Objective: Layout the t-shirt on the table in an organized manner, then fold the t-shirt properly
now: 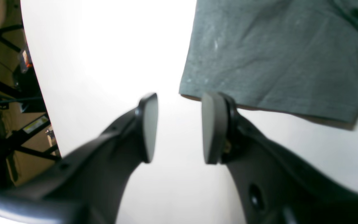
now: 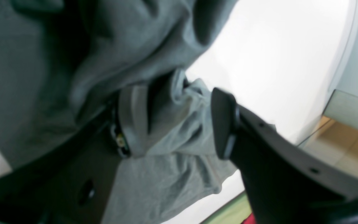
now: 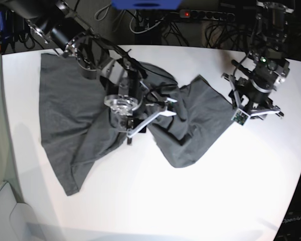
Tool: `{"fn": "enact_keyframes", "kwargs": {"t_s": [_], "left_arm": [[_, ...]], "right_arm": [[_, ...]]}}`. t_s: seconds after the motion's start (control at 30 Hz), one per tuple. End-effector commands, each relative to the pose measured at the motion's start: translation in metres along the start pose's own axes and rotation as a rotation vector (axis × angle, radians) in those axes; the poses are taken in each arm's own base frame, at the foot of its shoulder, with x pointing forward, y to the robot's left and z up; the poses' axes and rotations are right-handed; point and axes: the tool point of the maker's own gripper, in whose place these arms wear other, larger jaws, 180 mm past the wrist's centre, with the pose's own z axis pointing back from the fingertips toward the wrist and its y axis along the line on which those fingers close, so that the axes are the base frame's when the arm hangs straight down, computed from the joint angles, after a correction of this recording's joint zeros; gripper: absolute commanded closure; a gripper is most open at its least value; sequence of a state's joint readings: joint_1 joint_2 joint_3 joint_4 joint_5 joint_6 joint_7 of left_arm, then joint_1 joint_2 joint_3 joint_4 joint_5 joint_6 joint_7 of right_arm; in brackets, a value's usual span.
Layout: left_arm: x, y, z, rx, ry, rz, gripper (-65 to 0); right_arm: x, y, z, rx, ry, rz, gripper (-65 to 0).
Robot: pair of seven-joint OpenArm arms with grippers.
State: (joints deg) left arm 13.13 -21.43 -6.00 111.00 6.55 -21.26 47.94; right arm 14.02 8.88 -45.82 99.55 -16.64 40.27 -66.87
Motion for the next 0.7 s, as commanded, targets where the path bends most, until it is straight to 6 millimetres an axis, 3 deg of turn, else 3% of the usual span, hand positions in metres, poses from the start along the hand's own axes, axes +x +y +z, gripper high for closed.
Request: {"fn": "enact_keyframes", "kwargs": {"t_s": [0.0, 0.13, 0.33, 0.5, 0.67], "left_arm": [[0.009, 0.008, 0.003, 0.023, -0.031, -0.004, -22.9], [0.011, 0.006, 0.003, 0.017, -0.04, -0.004, -22.9], [0.031, -0.006, 0.005, 0.0, -0.17, 0.034, -22.9], [0.037, -0.004, 0.005, 0.015, -0.193, 0.061, -22.9], [0.038, 0.023, 0.007, 0.088, -0.204, 0.127, -22.9]], "right_arm": [[0.004, -0.019, 0.005, -0.048, -0.014, -0.004, -32.5], [0.004, -0.026, 0.006, -0.063, -0.013, -0.001, -29.3], [0.0, -0.032, 0.002, -0.068, 0.006, 0.002, -11.5], [-0.008, -0.03, -0.001, -0.06, 0.027, 0.006, 0.0], [-0.011, -0.031, -0.001, -0.064, 0.033, 0.009, 0.0]]}}
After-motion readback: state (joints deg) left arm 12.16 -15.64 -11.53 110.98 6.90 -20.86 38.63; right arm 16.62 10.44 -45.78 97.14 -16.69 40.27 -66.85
